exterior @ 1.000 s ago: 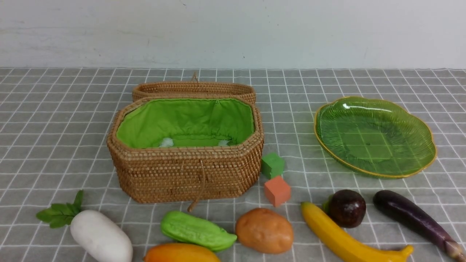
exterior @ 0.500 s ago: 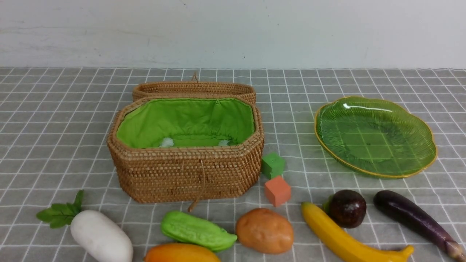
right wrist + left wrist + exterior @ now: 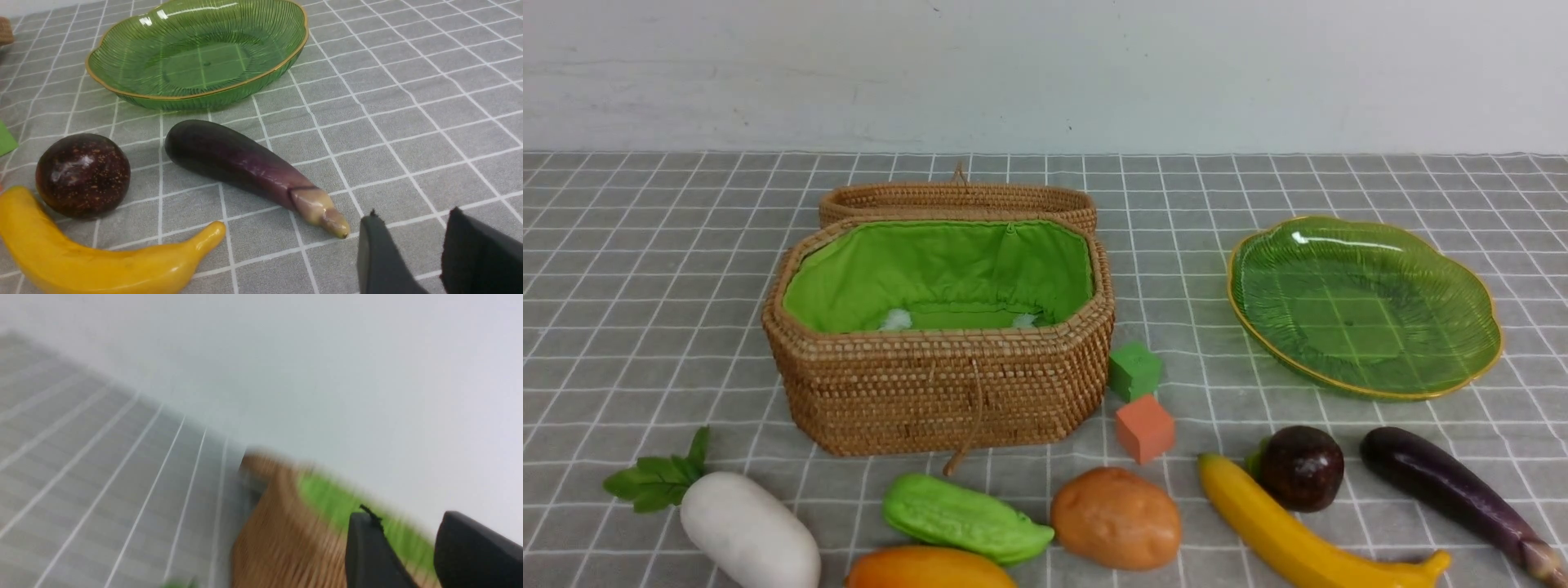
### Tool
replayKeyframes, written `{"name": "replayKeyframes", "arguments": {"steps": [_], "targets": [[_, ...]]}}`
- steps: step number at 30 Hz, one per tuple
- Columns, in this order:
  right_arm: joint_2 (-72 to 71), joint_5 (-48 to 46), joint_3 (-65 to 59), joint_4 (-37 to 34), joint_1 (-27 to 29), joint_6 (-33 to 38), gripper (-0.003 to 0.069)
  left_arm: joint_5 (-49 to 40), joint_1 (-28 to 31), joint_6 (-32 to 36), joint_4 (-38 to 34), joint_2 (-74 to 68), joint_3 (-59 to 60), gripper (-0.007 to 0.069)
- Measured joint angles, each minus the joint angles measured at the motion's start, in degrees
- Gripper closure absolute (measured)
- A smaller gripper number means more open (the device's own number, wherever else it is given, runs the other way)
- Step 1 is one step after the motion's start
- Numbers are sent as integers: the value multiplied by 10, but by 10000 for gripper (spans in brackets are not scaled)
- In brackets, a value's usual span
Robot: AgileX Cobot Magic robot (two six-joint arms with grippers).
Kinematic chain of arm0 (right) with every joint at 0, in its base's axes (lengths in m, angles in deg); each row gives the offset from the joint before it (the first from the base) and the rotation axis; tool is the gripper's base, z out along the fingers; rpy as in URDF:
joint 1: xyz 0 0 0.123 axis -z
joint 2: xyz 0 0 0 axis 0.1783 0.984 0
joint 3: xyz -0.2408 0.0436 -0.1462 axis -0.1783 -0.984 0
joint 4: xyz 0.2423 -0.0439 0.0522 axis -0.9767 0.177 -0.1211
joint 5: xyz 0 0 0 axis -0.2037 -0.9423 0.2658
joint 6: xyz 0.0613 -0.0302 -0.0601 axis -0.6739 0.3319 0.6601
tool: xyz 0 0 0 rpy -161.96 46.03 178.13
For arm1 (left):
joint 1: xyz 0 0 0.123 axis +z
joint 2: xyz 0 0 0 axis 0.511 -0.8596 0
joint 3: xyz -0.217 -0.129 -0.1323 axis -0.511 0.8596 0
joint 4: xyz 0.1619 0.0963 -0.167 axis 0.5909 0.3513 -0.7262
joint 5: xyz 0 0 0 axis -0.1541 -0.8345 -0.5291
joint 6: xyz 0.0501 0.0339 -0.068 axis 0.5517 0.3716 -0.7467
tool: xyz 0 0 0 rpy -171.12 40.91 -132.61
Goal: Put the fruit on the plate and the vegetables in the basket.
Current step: Take a daikon with your left arm and place it on the basket on the left.
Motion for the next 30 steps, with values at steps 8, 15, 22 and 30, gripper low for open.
{"name": "replayKeyframes", "arguments": {"steps": [8, 15, 22, 30], "targets": [[0, 0, 0, 0, 0, 0, 419, -116, 0, -2, 71, -35, -246, 385], [0, 0, 0, 0, 0, 0, 419, -359, 0, 3, 131, -186, -433, 385], [0, 0, 0, 0, 0, 0, 419, -493, 0, -1, 146, -323, -442, 385], [0, 0, 0, 0, 0, 0, 419, -515, -7, -18, 87, -447, -430, 373]]}}
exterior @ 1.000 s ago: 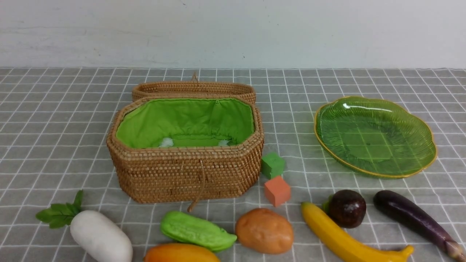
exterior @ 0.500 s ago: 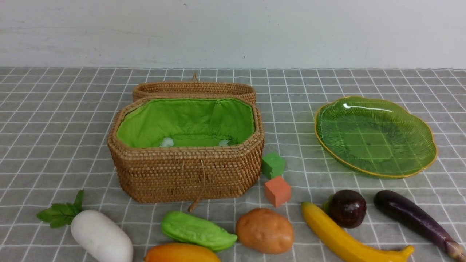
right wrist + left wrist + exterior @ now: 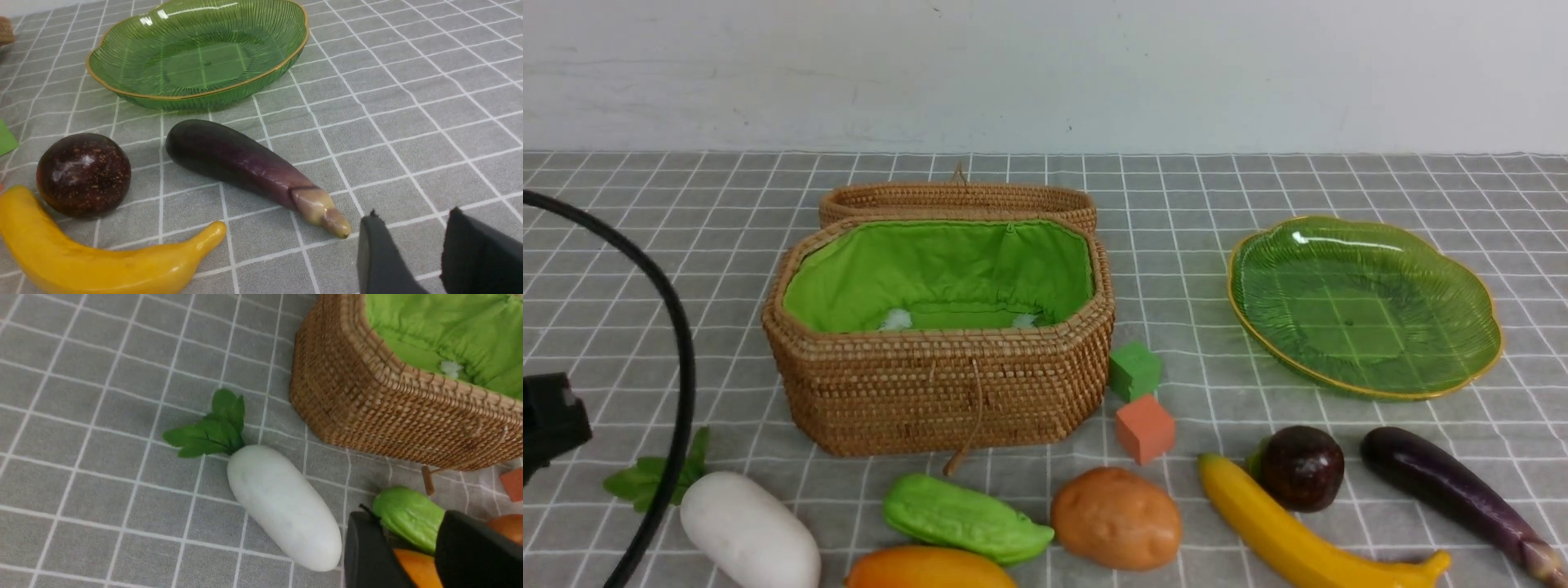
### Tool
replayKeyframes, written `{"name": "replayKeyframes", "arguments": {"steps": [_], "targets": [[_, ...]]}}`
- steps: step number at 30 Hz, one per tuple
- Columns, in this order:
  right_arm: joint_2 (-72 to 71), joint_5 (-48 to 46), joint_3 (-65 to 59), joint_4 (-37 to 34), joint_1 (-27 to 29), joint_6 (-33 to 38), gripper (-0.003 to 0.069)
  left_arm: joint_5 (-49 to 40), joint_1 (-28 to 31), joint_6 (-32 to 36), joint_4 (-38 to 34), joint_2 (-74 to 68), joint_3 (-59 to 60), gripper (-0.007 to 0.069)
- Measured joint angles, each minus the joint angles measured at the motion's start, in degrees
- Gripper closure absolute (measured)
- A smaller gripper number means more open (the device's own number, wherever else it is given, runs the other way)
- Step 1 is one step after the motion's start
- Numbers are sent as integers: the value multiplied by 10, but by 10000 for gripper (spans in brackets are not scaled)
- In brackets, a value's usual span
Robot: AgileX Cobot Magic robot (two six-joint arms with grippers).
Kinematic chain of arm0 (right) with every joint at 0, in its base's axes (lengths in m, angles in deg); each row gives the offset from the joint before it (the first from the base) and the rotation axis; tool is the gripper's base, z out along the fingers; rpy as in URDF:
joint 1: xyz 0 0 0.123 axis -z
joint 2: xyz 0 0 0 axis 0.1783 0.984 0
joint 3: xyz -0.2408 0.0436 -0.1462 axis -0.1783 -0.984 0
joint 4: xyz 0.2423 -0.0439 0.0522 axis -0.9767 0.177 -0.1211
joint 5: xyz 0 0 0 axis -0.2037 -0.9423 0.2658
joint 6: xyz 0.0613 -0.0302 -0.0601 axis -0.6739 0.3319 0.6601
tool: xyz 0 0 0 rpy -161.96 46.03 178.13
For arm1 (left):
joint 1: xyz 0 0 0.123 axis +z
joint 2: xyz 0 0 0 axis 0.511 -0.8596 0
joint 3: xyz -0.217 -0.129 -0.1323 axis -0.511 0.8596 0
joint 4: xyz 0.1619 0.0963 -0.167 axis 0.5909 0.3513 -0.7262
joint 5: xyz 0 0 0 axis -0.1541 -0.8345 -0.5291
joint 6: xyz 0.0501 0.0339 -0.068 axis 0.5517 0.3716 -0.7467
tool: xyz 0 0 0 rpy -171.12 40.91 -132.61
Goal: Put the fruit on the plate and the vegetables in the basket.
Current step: Take a daikon with your left arm and place it on the basket on the left.
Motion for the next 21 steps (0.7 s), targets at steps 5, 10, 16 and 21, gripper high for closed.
{"name": "replayKeyframes", "arguments": {"steps": [5, 10, 16, 21], "targets": [[0, 0, 0, 0, 0, 0, 419, -2, -34, -28, -6, -47, 0, 305], [0, 0, 0, 0, 0, 0, 419, 2, -45, -118, -9, -156, -3, 162], [0, 0, 0, 0, 0, 0, 419, 62, -45, -193, -11, -301, -4, 27], [0, 0, 0, 0, 0, 0, 419, 147, -45, -197, -13, -415, -4, 50]]}}
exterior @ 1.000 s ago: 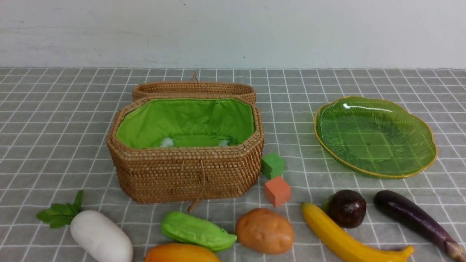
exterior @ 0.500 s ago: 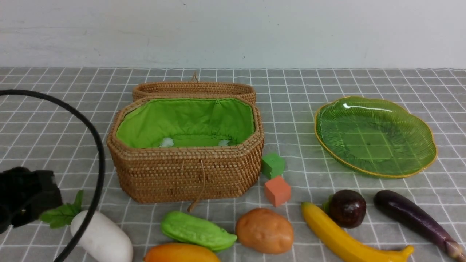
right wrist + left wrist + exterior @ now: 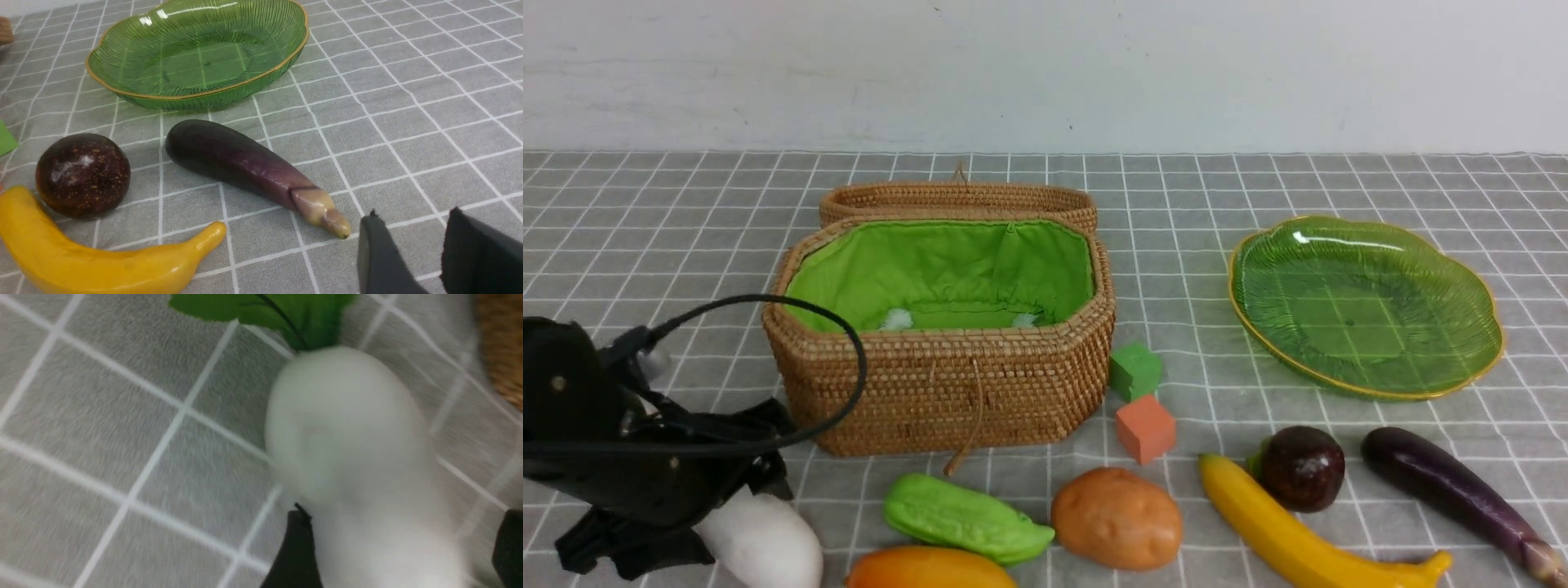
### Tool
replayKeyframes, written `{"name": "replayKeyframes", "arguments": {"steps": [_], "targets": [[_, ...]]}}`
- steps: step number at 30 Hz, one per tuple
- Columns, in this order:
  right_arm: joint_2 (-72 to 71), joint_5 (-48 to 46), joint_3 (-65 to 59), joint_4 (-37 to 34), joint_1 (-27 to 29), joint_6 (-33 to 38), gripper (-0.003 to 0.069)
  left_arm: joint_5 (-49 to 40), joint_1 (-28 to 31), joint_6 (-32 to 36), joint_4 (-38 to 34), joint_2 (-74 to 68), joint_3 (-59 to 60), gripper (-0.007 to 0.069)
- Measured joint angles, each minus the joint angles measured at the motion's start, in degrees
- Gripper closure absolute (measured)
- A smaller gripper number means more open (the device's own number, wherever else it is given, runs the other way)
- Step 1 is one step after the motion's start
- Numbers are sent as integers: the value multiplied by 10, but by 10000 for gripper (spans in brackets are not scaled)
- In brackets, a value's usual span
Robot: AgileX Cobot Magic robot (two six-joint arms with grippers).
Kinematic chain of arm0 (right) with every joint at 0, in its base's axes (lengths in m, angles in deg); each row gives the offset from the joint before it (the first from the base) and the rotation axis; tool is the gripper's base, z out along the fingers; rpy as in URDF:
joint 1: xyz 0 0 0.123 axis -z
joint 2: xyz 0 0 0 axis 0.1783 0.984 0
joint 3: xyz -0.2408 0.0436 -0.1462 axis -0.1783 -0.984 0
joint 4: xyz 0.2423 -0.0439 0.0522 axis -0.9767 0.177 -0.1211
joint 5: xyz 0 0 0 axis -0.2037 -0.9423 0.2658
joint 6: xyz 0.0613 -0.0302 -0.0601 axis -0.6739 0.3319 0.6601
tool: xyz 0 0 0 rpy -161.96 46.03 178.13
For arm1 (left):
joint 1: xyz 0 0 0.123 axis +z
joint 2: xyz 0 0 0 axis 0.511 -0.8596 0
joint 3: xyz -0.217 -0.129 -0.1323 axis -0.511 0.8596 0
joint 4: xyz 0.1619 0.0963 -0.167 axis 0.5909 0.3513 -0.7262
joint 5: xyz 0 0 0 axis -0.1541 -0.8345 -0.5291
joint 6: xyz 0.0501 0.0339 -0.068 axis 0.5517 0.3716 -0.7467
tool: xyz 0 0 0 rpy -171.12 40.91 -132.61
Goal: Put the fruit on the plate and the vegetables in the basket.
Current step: Take a daikon with your left arm and place it on the basket on the left.
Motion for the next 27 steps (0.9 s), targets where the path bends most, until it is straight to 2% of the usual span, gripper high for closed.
{"name": "replayKeyframes", "arguments": {"steps": [5, 9, 16, 17, 20, 24, 26, 27], "targets": [[0, 0, 0, 0, 0, 0, 419, 8, 0, 2, 0, -67, -11, 148], [0, 0, 0, 0, 0, 0, 419, -9, 0, 4, 4, -57, -11, 160], [0, 0, 0, 0, 0, 0, 419, -161, 0, 5, 72, 64, -54, 160], [0, 0, 0, 0, 0, 0, 419, -207, 0, 5, 88, 110, -91, 160], [0, 0, 0, 0, 0, 0, 419, -235, 0, 3, 113, 166, -152, 160], [0, 0, 0, 0, 0, 0, 419, -183, 0, -14, 111, 201, -250, 160], [0, 0, 0, 0, 0, 0, 419, -155, 0, -16, 94, 200, -274, 160], [0, 0, 0, 0, 0, 0, 419, -122, 0, -18, 62, 189, -302, 160]]}}
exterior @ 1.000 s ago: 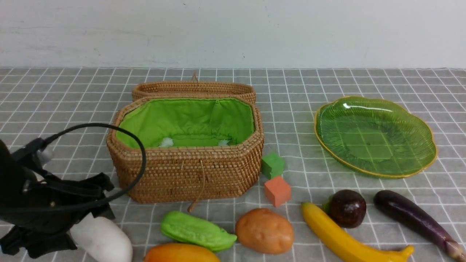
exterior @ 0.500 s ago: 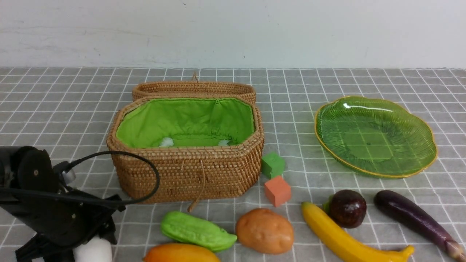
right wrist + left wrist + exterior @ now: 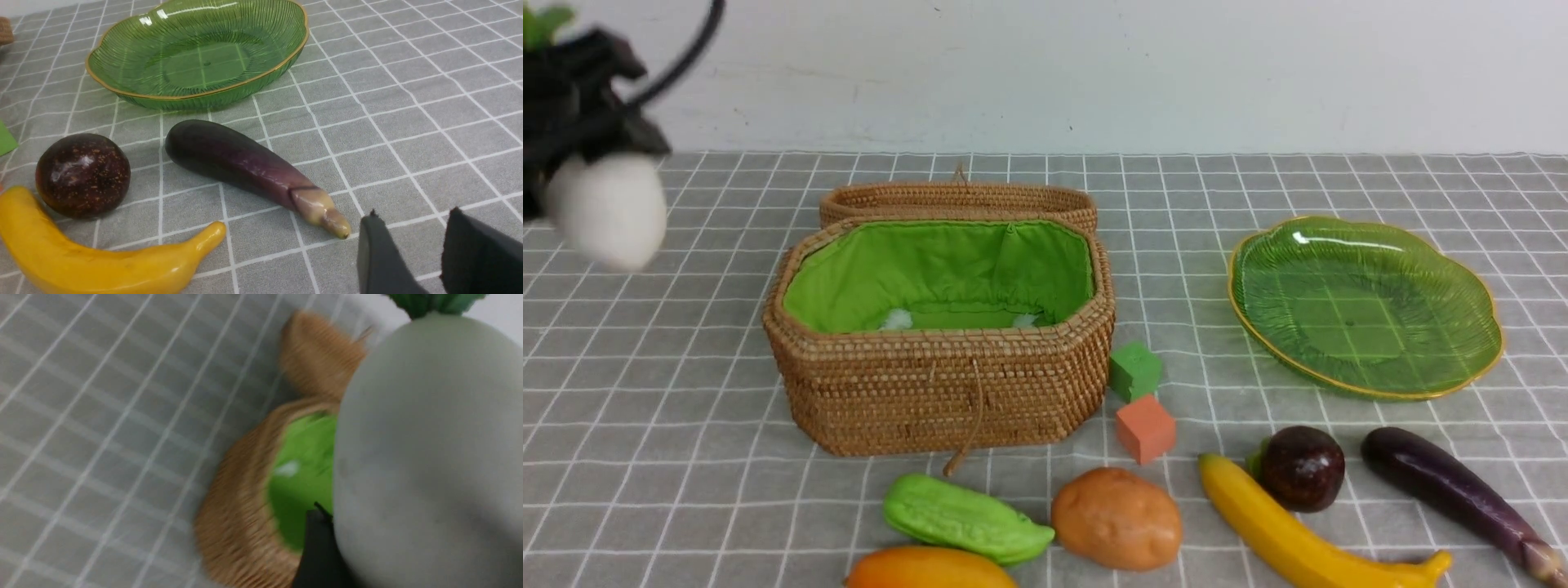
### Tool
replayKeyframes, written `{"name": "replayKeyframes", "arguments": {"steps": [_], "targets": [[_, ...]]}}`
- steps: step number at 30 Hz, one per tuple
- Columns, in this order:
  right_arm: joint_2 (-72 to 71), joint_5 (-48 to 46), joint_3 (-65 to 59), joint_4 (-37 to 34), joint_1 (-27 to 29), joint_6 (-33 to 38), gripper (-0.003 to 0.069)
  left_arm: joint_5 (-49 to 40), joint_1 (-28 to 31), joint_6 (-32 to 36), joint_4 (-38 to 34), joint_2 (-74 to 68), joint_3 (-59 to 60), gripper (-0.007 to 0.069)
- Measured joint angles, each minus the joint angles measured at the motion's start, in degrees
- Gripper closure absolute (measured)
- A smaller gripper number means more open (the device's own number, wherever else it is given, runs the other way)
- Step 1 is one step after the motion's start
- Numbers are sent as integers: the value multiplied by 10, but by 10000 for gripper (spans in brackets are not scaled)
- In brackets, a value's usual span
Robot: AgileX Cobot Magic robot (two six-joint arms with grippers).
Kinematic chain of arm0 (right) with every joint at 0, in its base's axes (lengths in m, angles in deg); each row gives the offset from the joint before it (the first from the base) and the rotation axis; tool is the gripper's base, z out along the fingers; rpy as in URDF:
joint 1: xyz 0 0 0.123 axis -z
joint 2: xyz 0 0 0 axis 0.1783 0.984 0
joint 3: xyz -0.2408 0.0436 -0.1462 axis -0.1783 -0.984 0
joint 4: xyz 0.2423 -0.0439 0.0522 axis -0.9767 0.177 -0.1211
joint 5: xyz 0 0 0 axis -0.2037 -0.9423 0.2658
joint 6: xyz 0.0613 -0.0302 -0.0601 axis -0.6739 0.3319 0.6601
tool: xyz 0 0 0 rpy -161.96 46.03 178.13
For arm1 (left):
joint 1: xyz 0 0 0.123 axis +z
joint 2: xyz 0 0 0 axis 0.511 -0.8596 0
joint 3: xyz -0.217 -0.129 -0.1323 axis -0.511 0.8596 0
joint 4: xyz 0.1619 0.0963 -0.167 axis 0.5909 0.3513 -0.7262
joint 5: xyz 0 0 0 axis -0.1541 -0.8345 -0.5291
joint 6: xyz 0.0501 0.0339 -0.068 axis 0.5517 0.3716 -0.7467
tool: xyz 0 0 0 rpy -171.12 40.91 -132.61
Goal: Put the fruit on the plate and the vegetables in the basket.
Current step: Take a daikon with your left arm and place it on the basket on the left, then grab the mango with your left arm and place it on the right plate
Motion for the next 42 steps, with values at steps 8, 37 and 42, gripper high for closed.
{"name": "replayKeyframes", "arguments": {"steps": [8, 37, 42], "targets": [[0, 0, 0, 0, 0, 0, 419, 40, -14, 96, -232, -161, -95, 160], [0, 0, 0, 1, 0, 0, 419, -211, -54, 307, -325, -331, -209, 50], [0, 0, 0, 1, 0, 0, 419, -302, -57, 379, -243, -245, -190, 50]]}}
